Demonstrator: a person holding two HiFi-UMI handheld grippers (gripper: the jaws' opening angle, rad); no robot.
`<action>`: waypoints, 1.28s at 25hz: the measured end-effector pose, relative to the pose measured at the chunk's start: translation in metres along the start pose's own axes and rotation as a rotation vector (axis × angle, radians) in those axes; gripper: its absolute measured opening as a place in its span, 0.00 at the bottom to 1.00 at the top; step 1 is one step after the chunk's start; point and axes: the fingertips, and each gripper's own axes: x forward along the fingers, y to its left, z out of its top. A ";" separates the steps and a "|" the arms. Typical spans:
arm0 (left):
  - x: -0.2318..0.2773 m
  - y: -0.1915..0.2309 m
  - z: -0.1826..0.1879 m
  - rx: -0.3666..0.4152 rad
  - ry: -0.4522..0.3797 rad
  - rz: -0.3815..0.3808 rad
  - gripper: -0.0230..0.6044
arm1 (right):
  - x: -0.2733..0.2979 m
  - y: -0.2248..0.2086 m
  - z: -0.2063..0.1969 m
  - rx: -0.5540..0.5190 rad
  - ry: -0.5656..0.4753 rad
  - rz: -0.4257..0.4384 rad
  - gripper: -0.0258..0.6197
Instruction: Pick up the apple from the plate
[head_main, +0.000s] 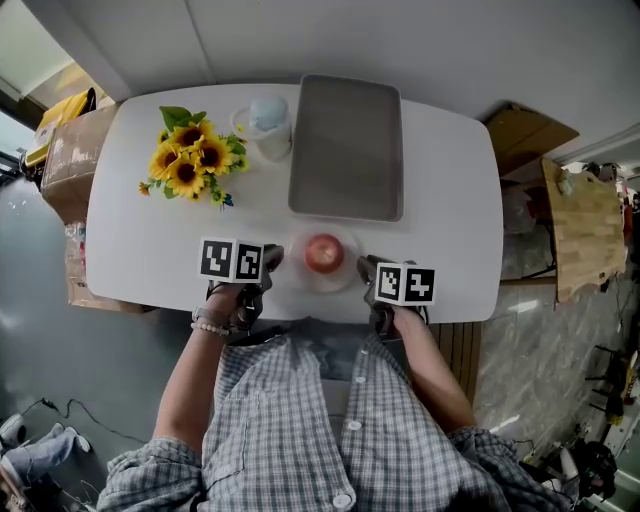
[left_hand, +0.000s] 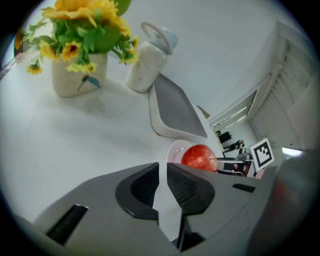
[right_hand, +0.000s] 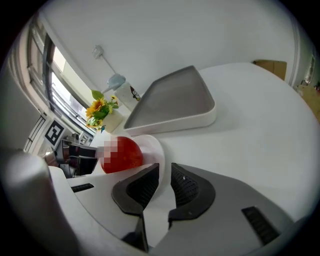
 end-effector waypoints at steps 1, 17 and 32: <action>-0.007 -0.001 0.006 0.006 -0.036 0.002 0.12 | -0.006 0.001 0.007 -0.016 -0.041 0.001 0.13; -0.111 -0.105 0.071 0.636 -0.424 0.145 0.05 | -0.129 0.128 0.102 -0.560 -0.581 0.099 0.09; -0.167 -0.162 0.098 0.783 -0.637 0.117 0.05 | -0.184 0.166 0.133 -0.614 -0.760 0.151 0.09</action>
